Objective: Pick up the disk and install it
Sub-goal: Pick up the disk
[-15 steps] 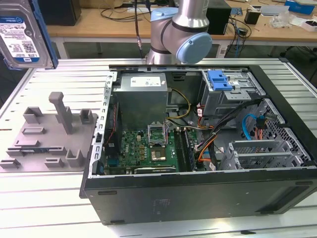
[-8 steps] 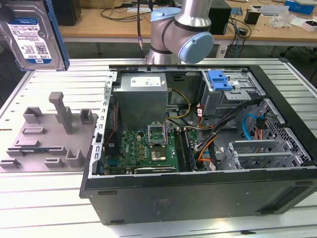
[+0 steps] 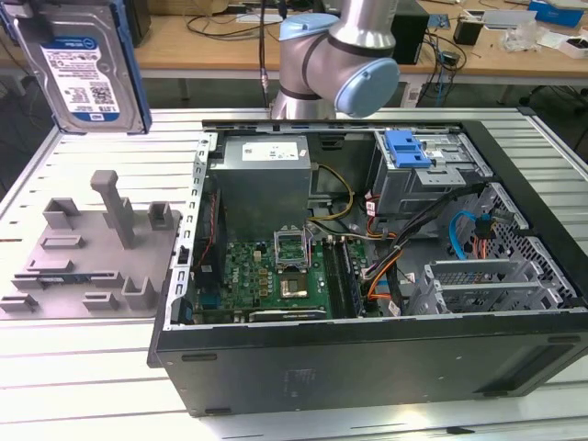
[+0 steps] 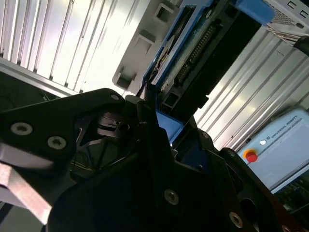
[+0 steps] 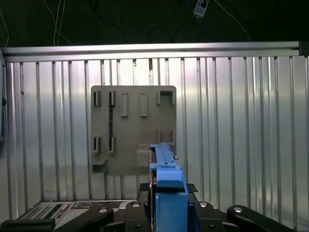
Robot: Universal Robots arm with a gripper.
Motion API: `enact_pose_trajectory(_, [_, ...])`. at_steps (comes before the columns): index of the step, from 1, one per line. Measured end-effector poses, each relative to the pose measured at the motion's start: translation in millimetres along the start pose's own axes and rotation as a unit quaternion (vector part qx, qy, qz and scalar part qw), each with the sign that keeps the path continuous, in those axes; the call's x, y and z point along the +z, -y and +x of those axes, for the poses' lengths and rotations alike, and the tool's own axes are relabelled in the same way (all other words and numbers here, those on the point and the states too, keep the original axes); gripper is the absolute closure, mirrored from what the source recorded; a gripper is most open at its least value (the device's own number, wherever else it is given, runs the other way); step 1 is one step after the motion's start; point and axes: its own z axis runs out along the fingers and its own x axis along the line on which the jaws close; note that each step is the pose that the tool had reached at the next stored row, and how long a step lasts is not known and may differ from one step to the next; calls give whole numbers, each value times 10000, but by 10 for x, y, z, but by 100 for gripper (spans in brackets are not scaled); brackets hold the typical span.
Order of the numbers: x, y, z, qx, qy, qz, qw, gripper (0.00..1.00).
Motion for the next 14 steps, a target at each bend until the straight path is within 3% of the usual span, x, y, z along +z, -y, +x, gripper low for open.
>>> enact_pose_trajectory(14, [-8,519,161,0,0,-17,10000,63])
